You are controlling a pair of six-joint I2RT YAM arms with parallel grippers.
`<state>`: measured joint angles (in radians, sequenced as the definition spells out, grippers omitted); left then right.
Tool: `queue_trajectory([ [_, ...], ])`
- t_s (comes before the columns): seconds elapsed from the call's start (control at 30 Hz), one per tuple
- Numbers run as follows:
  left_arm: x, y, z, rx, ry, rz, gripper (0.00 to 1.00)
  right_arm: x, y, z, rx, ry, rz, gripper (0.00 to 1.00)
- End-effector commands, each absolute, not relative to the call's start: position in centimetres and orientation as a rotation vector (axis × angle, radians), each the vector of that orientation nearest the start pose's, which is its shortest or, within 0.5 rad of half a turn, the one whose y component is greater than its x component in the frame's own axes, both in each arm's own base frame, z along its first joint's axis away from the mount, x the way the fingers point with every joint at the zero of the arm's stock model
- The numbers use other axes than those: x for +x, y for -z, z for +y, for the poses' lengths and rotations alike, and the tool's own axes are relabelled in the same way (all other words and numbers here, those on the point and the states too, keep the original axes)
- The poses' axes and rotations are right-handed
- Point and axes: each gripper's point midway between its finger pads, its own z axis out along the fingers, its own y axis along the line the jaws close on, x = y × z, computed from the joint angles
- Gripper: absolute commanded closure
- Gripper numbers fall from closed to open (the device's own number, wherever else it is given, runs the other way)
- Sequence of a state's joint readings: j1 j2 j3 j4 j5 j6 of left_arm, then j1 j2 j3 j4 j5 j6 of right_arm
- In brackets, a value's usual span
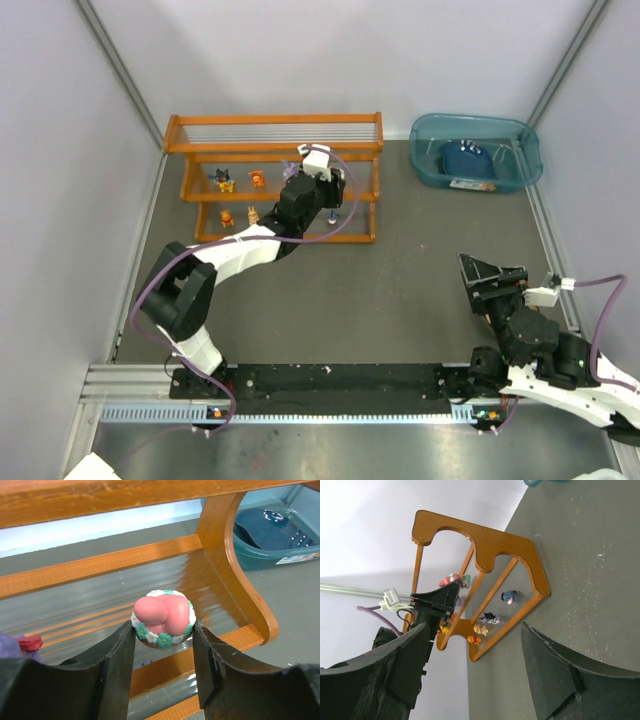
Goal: Place and organize the plastic toys onto the shelf
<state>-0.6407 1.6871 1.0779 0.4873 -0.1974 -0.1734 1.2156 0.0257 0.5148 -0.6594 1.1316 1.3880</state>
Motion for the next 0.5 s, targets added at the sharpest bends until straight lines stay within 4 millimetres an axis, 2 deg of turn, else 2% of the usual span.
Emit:
queue_trajectory([
  [0.0, 45.2, -25.4, -29.1, 0.222, 0.449, 1.575, 1.00, 17.6, -24.6, 6.6, 0.944, -0.968, 1.457, 0.27],
  [0.47, 46.9, -24.9, -27.9, 0.191, 0.385, 1.591, 1.00, 17.4, -23.8, 6.6, 0.942, -0.983, 1.476, 0.28],
])
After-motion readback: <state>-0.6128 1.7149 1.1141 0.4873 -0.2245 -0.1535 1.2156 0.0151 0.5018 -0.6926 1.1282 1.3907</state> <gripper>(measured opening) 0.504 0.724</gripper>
